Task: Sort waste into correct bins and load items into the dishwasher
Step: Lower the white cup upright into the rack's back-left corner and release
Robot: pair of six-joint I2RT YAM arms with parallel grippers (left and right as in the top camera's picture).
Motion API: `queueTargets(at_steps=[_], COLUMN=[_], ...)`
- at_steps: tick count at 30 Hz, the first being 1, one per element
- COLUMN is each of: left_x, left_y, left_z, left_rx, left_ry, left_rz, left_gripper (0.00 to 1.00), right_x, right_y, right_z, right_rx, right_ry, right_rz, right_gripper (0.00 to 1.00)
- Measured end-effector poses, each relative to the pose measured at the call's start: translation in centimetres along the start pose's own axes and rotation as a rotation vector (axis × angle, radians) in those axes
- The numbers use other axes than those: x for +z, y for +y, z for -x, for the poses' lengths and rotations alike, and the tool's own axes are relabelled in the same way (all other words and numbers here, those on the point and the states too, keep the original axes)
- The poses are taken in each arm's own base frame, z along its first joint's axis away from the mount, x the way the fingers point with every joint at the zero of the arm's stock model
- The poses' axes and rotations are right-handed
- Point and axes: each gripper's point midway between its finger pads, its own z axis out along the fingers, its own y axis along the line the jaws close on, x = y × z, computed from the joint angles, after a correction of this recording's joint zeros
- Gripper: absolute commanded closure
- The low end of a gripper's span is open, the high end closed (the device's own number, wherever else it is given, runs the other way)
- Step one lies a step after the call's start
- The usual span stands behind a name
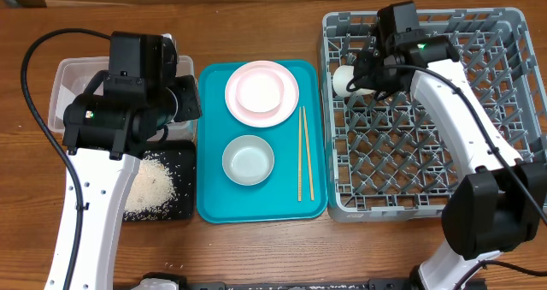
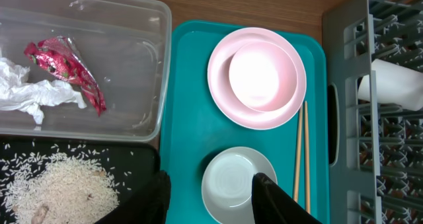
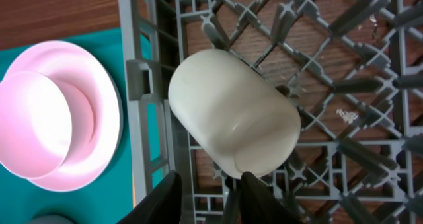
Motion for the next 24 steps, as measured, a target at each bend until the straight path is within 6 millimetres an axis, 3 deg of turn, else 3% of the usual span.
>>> queueTargets(at_steps=[4, 12, 24], left_x=[0.0, 0.0, 0.0], left_y=[0.0, 0.0, 0.0], left_z=[0.0, -0.3, -0.3], left_rx=[0.0, 0.0, 0.0], left_ry=[0.0, 0.012, 0.012], left_rz=[0.0, 0.0, 0.0], left_gripper=[0.57, 0.57, 0.57], right_x=[0.3, 1.8, 2.4], right_y=[-0.2, -2.0, -1.3], right_z=[0.0, -0.8, -0.4], right_rx=[0.014, 0.05, 0.06], right_ry=[-0.007, -0.01, -0.037], right_rz=[-0.009, -0.089, -0.044], right_gripper=[0.96, 0.96, 0.96])
